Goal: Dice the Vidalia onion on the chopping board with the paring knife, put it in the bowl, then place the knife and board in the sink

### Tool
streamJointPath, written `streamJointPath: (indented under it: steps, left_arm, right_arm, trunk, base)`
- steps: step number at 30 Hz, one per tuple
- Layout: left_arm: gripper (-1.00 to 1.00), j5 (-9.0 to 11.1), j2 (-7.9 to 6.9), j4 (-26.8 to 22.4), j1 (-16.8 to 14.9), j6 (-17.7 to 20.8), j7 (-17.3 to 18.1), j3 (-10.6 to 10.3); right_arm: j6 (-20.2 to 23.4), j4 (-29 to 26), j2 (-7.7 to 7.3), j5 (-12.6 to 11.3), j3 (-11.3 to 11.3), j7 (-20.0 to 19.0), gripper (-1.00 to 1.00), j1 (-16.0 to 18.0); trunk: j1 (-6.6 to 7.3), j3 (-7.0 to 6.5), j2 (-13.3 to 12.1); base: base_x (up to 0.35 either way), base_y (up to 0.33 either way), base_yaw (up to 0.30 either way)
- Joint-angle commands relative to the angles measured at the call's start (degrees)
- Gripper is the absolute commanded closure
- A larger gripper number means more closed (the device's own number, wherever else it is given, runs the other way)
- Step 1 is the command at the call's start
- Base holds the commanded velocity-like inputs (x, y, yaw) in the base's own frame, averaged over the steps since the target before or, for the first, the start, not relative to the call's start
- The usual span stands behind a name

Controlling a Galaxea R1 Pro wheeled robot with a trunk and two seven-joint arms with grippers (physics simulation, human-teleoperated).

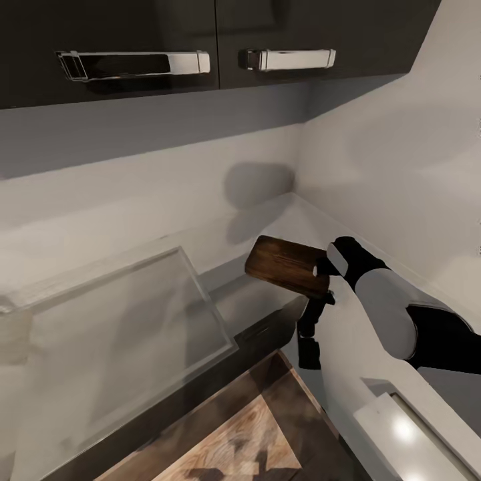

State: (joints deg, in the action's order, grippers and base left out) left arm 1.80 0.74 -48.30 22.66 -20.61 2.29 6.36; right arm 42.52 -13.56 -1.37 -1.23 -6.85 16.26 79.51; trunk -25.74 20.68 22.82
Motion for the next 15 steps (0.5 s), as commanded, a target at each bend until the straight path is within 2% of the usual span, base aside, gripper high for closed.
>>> streamJointPath:
  steps: [1, 15]
  left_arm:
    - [-1.0, 0.2, 0.05, 0.0, 0.0, 0.0, 0.2, 0.1]
    - [-1.0, 0.1, -0.04, 0.1, 0.0, -0.1, 0.3, 0.2]
  right_arm:
    - [0.2, -0.1, -0.07, -0.2, -0.4, 0.3, 1.0, 0.0]
    - [0.1, -0.1, -0.28, 0.0, -0.3, 0.2, 1.0, -0.4]
  trunk:
    - [-0.04, 0.0, 0.1]
    - [-0.04, -1.04, 0.1]
  base:
    - [0.0, 0.0, 0.0]
    - [0.0, 0.0, 0.0]
